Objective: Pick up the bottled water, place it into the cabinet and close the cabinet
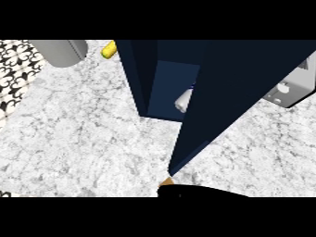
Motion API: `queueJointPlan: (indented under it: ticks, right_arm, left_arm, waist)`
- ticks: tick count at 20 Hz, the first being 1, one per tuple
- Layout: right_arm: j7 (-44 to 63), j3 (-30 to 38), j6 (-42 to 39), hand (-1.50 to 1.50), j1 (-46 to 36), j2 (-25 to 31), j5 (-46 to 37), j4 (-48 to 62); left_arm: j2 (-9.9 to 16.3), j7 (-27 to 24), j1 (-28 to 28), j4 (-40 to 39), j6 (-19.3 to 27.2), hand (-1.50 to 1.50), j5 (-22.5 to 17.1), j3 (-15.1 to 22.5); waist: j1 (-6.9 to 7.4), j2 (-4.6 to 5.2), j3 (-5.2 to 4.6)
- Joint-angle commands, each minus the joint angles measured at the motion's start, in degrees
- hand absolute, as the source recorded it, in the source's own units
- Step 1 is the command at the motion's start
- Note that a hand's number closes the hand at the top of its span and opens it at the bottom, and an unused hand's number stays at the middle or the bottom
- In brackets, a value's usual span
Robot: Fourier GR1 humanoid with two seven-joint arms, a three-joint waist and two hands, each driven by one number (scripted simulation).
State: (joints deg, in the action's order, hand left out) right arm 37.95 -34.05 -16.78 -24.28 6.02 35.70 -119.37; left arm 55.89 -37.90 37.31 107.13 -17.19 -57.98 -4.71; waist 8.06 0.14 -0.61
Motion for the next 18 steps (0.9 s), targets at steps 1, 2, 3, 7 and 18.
queueJointPlan:
  ticks: [1,2,3,7,18]
  right_arm:
    - [2.2,-0.8,7.9,1.50,-13.7,-5.7,4.2,8.3]
    - [2.8,-0.7,10.6,1.50,-16.9,-5.8,5.1,10.5]
    - [1.1,2.1,11.5,1.50,-18.3,-5.8,6.3,14.6]
    - [0.2,5.6,14.7,1.50,-23.9,-5.9,13.4,23.0]
    - [-2.2,17.1,3.8,1.50,-27.6,-5.2,16.3,42.8]
  left_arm:
    - [-0.9,-1.7,2.4,-1.9,-3.7,-1.50,-0.4,-1.9]
    - [-1.3,-0.6,3.0,-1.8,-2.6,-1.50,-0.7,-1.7]
    - [-1.1,-1.7,3.7,-3.2,-4.1,-1.50,-1.0,-3.6]
    - [-1.9,-2.3,7.5,-4.4,-8.1,-1.50,-1.5,-6.5]
    - [-8.8,-0.4,12.4,-1.8,-11.4,-1.50,0.9,-13.2]
  waist:
    - [-0.81,-0.19,0.22]
    - [-2.53,-0.17,0.34]
    - [-1.97,-0.03,0.36]
    - [-3.66,-0.01,0.53]
    - [-6.37,0.08,0.63]
